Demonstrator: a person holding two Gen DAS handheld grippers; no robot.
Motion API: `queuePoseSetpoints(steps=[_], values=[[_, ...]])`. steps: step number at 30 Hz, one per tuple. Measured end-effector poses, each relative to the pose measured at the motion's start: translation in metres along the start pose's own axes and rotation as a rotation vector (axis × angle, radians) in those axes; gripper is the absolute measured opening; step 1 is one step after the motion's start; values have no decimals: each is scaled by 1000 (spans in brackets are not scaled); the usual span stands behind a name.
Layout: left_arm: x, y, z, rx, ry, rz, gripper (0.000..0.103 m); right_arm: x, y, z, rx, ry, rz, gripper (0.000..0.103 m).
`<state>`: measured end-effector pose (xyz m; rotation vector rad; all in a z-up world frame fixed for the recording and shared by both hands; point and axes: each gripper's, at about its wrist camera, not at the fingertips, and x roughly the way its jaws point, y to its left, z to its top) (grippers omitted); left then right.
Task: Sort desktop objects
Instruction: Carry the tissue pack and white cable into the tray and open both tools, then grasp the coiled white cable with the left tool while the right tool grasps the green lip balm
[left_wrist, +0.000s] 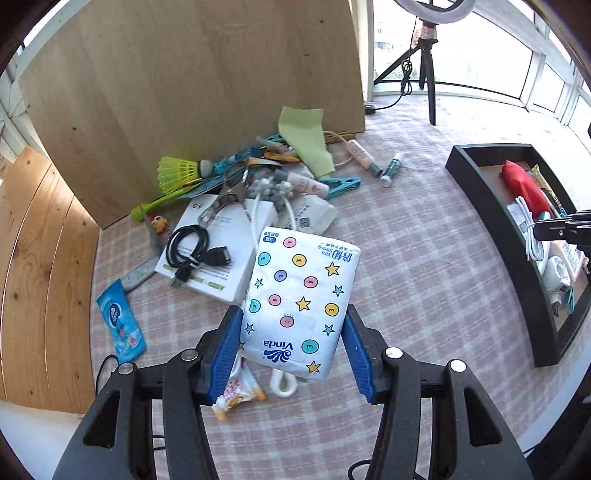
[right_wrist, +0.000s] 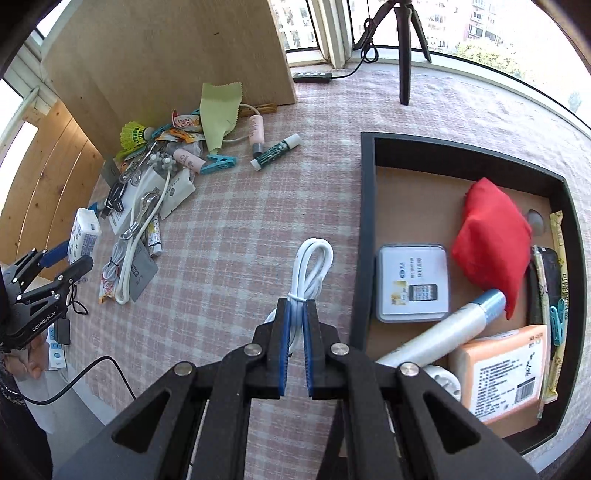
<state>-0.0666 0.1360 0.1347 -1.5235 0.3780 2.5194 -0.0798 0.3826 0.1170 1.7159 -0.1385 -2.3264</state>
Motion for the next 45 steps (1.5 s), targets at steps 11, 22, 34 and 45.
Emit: queuePoseSetpoints(steps=[11, 22, 34, 45], values=[[-6, -189, 60, 26, -60, -83, 51, -55, -145, 5, 27, -36, -81, 7], [2, -304, 96, 104, -56, -92, 64, -56, -212, 13, 51, -45, -87, 29], [-13, -245, 67, 90, -110, -60, 64, -63, -186, 12, 143, -107, -44, 34], [-1, -106, 0, -40, -63, 56, 63, -37, -98, 31, 83, -87, 31, 35]])
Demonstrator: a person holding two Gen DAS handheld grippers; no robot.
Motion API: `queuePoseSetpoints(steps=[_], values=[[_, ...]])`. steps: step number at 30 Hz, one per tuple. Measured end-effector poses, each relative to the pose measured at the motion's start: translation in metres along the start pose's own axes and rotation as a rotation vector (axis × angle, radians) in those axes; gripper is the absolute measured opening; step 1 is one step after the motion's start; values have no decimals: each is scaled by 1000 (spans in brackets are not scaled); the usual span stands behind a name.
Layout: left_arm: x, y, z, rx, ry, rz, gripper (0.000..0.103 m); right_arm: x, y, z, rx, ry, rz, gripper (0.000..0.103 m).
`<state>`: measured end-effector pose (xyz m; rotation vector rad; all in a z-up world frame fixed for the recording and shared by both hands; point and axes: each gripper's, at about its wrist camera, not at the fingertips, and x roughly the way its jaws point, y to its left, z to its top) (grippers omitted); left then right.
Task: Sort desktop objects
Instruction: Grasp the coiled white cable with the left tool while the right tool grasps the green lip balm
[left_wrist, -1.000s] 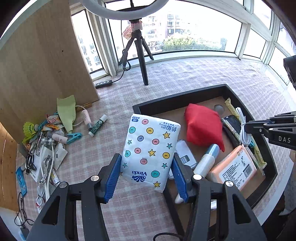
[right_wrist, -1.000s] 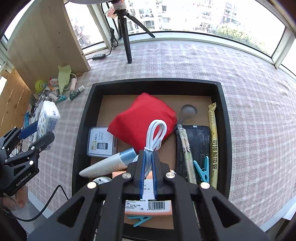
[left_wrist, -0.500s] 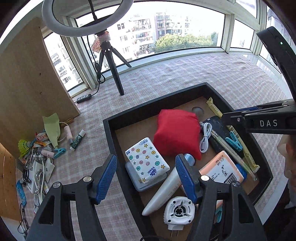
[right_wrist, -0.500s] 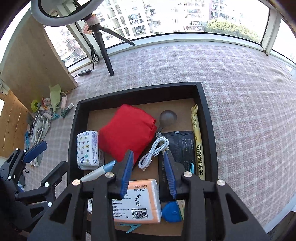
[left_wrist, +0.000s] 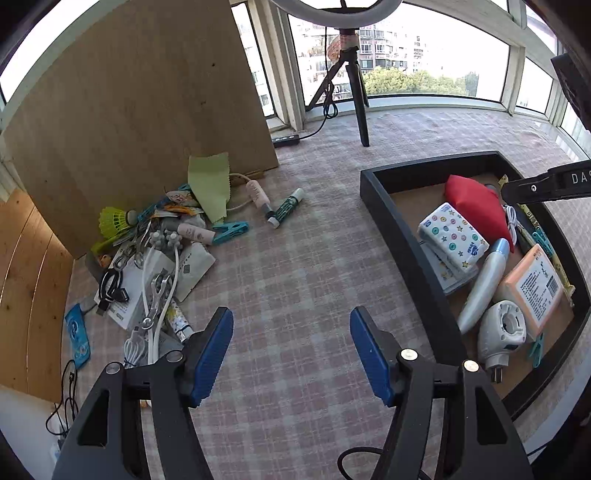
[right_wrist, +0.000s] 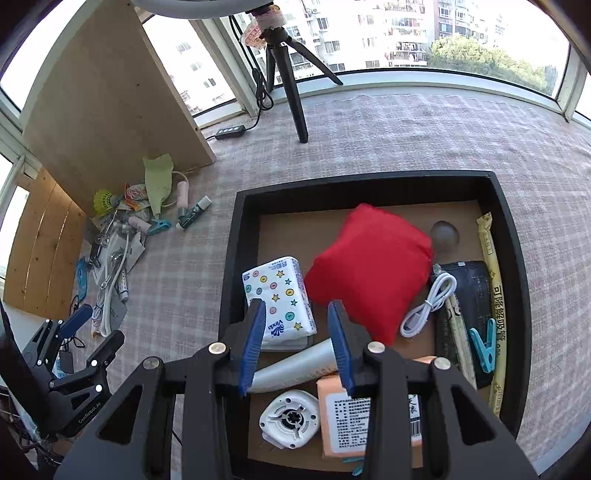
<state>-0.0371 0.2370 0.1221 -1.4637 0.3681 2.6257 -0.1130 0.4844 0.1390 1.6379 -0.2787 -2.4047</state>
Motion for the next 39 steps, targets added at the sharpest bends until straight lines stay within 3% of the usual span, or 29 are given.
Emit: queuePoseSetpoints(steps=[9, 14, 25, 32, 39], values=[[20, 142, -48, -185, 59, 107, 60, 35, 86, 8, -150, 29, 25, 34], [35, 189, -67, -200, 94, 131, 59, 59, 118, 20, -178, 76, 34, 35], [71, 219, -74, -160, 155, 67, 59, 138, 143, 72, 11, 159, 32, 34], [94, 207, -69, -68, 198, 26, 59, 174, 142, 94, 88, 183, 1, 34], [108, 204, -65, -57, 215, 10, 55, 198, 141, 111, 143, 192, -35, 34]])
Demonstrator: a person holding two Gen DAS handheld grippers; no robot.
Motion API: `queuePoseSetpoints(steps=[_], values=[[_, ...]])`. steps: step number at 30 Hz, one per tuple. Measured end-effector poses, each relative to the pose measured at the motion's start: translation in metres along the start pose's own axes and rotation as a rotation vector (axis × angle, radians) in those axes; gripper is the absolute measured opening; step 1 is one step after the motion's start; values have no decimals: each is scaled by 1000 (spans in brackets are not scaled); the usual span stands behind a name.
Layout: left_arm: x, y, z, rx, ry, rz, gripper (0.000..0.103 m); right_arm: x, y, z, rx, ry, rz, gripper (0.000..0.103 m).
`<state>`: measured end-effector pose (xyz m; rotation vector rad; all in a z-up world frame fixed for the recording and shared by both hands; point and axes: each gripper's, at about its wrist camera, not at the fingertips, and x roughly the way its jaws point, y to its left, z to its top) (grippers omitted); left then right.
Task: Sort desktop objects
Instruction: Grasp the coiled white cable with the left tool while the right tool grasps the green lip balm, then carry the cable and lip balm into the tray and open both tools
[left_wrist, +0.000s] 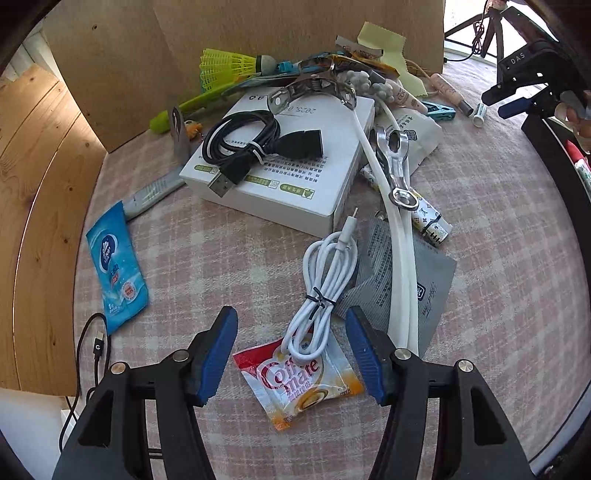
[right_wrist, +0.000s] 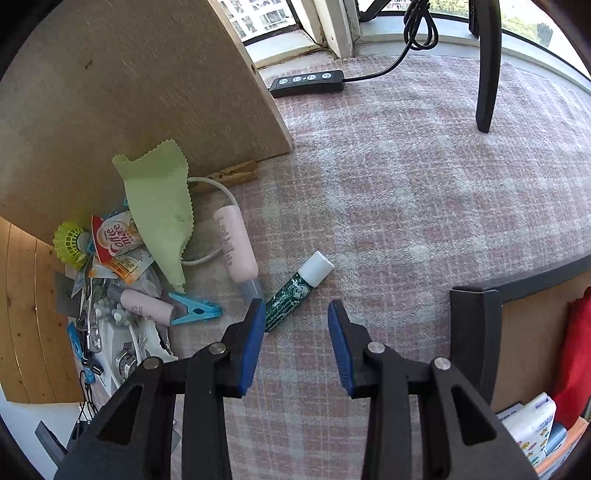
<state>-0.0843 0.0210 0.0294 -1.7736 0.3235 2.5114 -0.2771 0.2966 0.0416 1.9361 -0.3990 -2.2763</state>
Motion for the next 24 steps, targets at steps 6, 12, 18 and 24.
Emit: queuePoseSetpoints(steps=[6, 12, 18, 24], values=[[7, 6, 4, -26, 10, 3, 50, 14, 14, 6, -25, 15, -23, 32], [13, 11, 2, -76, 26, -7, 38, 22, 34, -1, -115, 6, -80, 19], [12, 12, -1, -100, 21, -26, 36, 20, 33, -5, -138, 9, -79, 16], [6, 8, -5, -116, 15, -32, 34, 12, 14, -15, -144, 7, -63, 15]])
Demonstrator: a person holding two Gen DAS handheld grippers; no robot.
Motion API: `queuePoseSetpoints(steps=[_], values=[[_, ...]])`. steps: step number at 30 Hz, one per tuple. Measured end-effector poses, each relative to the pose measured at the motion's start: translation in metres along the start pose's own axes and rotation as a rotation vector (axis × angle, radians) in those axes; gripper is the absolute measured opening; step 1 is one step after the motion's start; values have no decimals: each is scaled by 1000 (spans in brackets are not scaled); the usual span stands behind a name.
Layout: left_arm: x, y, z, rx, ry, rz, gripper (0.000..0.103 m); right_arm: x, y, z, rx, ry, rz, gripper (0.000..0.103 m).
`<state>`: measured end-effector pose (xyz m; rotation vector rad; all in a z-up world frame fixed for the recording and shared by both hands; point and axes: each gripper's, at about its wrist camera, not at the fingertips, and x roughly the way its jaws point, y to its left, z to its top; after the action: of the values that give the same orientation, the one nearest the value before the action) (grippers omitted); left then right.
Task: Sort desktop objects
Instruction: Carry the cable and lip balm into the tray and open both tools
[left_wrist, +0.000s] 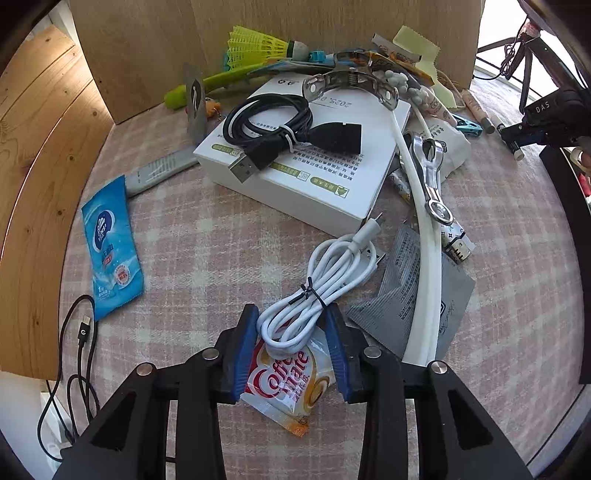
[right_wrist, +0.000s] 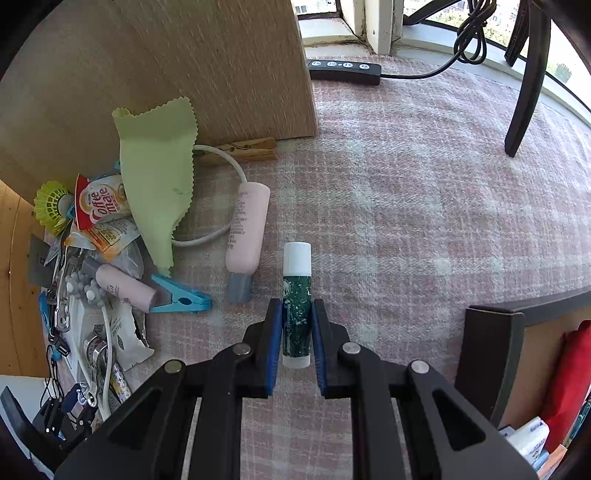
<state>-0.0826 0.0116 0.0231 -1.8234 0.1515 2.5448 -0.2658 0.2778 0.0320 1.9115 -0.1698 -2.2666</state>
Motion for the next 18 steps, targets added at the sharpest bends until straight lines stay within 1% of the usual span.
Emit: queuePoseSetpoints(steps=[6, 10, 11, 12, 14, 16, 18], values=[[-14, 0, -6, -30, -23, -38, 33, -16, -12, -15, -2, -15, 31, 15], [-24, 2, -15, -58, -34, -46, 33, -26, -16, -23, -8, -27, 47, 15], [-27, 4, -13, -62, -40, -51, 33, -28, -16, -25, -11, -29, 53, 15], [-30, 5, -14, -64, -45, -58, 28, -31, -17, -28, -18, -33, 56, 15], [-41, -3, -31, -88, -45, -67, 28, -37, -17, -33, -27, -45, 54, 15], [-38, 1, -31, -87, -43, -73, 28, -40, -16, -37, -35, -48, 60, 15], [-30, 6, -21, -73, -45, -58, 28, -43, -15, -42, -42, -48, 57, 15]])
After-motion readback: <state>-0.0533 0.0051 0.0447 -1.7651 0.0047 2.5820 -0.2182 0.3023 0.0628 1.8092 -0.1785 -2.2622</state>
